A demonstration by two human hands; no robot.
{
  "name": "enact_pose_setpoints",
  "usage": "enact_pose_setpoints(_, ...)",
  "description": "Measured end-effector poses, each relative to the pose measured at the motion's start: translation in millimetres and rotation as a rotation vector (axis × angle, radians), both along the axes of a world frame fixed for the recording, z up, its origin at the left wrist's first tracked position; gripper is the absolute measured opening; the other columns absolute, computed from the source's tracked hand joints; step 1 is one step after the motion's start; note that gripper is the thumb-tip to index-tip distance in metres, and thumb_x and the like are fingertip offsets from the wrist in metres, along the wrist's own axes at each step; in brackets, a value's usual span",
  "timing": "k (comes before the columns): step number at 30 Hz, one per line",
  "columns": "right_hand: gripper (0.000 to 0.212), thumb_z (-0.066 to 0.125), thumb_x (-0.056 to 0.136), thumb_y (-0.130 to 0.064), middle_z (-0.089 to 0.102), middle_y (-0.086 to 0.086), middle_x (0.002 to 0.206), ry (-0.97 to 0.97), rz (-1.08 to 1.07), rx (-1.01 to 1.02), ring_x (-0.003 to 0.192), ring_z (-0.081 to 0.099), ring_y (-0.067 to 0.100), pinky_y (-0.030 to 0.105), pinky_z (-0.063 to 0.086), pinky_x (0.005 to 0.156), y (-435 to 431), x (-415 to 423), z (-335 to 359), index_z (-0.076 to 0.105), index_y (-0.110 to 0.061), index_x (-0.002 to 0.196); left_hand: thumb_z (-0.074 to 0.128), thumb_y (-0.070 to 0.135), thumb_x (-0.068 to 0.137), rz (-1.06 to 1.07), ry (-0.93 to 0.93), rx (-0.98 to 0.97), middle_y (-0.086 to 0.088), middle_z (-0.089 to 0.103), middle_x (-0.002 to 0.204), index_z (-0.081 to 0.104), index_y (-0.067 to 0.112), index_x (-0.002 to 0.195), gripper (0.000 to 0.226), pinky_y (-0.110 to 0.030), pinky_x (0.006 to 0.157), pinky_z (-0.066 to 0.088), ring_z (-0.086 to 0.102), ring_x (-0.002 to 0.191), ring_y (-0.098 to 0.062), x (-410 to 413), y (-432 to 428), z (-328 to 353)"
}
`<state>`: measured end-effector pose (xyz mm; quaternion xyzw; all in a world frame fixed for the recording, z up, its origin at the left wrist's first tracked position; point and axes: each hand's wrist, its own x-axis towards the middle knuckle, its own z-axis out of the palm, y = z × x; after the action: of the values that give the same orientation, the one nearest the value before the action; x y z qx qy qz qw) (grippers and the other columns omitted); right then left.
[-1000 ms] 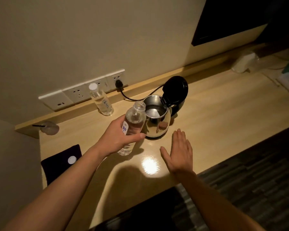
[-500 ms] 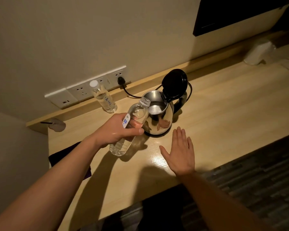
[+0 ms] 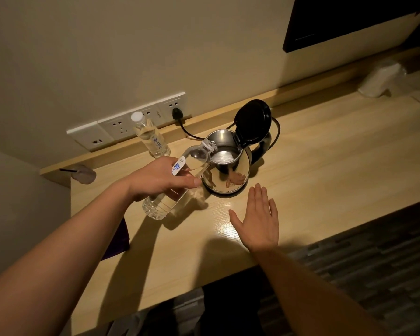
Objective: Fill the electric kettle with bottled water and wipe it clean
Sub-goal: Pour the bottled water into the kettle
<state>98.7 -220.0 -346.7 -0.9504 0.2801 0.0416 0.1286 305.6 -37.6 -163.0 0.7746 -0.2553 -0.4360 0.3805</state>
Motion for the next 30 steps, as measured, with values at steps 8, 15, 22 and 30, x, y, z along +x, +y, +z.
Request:
enact_pose_setpoints(8, 0.094, 0.031, 0.097, -0.073, 0.012, 0.008, 0.174, -0.01, -0.007, -0.025, 0.161, 0.006, 0.022, 0.044, 0.012, 0.13, 1.0, 0.3, -2.8, 0.015, -0.009, 0.164, 0.087, 0.071, 0.061, -0.03, -0.01, 0.06, -0.031, 0.071, 0.095, 0.069, -0.003, 0.1, 0.086, -0.055, 0.08, 0.06, 0.072, 0.077, -0.038, 9.1, 5.4, -0.6)
enact_pose_setpoints(15, 0.093, 0.033, 0.097, -0.072, 0.015, 0.009, 0.173, -0.015, -0.006, -0.025, 0.161, 0.009, 0.023, 0.045, 0.016, 0.129, 1.1, 0.6, -4.7, 0.018, -0.009, 0.164, 0.087, 0.073, 0.056, -0.035, -0.005, 0.062, -0.029, 0.073, 0.096, 0.071, -0.003, 0.099, 0.088, -0.042, 0.075, 0.061, 0.074, 0.078, -0.031, 8.3, 6.5, 2.7)
enact_pose_setpoints(22, 0.093, 0.032, 0.097, -0.072, 0.014, 0.009, 0.173, -0.009, -0.004, -0.037, 0.161, 0.008, 0.023, 0.046, 0.016, 0.129, 1.0, 0.6, -4.5, 0.017, -0.009, 0.164, 0.087, 0.074, 0.055, -0.04, 0.01, 0.082, -0.025, 0.076, 0.099, 0.071, -0.002, 0.103, 0.091, -0.05, 0.08, 0.062, 0.075, 0.091, -0.045, 10.3, 6.0, 4.0)
enact_pose_setpoints(30, 0.093, 0.033, 0.097, -0.072, 0.016, 0.01, 0.173, -0.013, -0.004, -0.038, 0.161, 0.009, 0.024, 0.046, 0.017, 0.129, 0.7, 0.4, -5.5, 0.018, -0.008, 0.164, 0.084, 0.076, 0.057, -0.074, -0.003, 0.091, -0.026, 0.076, 0.099, 0.07, -0.004, 0.103, 0.094, -0.052, 0.081, 0.062, 0.075, 0.09, -0.045, 10.5, 5.6, 9.2)
